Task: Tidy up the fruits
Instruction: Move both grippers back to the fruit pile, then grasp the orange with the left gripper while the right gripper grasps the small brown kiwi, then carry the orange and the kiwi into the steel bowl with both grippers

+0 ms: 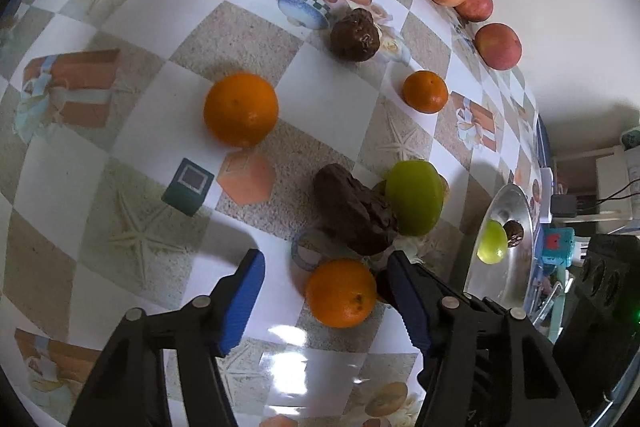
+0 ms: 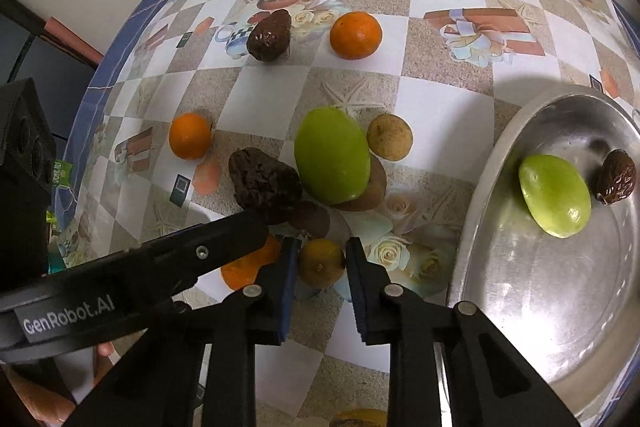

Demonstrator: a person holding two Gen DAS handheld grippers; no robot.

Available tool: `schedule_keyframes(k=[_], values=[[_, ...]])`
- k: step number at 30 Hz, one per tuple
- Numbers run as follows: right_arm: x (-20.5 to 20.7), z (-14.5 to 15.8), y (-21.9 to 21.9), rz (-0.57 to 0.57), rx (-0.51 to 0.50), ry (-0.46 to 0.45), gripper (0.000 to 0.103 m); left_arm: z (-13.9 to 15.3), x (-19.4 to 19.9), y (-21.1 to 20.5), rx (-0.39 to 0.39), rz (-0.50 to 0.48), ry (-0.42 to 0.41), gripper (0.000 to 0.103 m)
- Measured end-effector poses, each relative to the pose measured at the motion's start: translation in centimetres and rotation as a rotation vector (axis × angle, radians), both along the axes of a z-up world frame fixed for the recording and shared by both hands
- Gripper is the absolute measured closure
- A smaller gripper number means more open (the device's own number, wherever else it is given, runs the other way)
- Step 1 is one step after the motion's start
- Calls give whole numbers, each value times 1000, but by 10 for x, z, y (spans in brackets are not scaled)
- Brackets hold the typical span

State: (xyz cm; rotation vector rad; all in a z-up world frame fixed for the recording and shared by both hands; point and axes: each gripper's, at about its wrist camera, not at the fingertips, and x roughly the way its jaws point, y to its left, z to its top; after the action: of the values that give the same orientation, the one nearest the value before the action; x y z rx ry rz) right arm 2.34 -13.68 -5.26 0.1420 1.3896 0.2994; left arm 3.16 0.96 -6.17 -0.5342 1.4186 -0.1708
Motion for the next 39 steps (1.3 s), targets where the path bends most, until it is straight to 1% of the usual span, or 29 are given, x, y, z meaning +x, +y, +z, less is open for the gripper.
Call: schedule_keyframes(k=[3,5,7,13,15,17,18,19,21,23,29,31,34,37,39], values=[[-1,2,-7,-17,-35,-3,77,0,0,-2,-1,-6,2,37],[0,3,-12,-28,-63,-9,77,0,0,-4,10,-19,-2,40],[0,3,-16,-37,-58,-5,77,-1,0,-7,24,-31,-4,44],[-1,0,-15,-27,-50,3,77,0,-1,-12,65,-60,-18,45],[-1,1,-13,-21,-59,-1,77,-1,-1,-12,66,-60,-18,46],[0,0,-12,-17,-62,-2,77,-1,-1,-13,58,-60,-18,49],[0,0,-12,-16,-59,0,77,-2,-1,-12,50,-61,-16,53],[-1,-1,-11,-16,-55,4,77,-3,-2,-13,34,-61,-14,58],[1,-3,-8,-16,-57,10,77,-7,-2,-14,-13,-57,4,63],[2,-6,-6,-17,-78,12,77,-7,-3,-15,-24,-57,9,64],[4,-6,-7,-23,-74,11,78,-6,-4,-14,-34,-50,9,66],[4,-5,-9,-29,-61,13,78,-3,-5,-12,-36,-50,-2,66],[2,4,-16,-40,-50,-9,78,6,-4,-10,-47,-48,-35,66],[1,15,-20,-50,-25,-39,78,21,-4,-8,-44,-47,-96,66],[1,25,-23,-62,-13,-67,78,32,-3,-9,-59,-53,-145,66]])
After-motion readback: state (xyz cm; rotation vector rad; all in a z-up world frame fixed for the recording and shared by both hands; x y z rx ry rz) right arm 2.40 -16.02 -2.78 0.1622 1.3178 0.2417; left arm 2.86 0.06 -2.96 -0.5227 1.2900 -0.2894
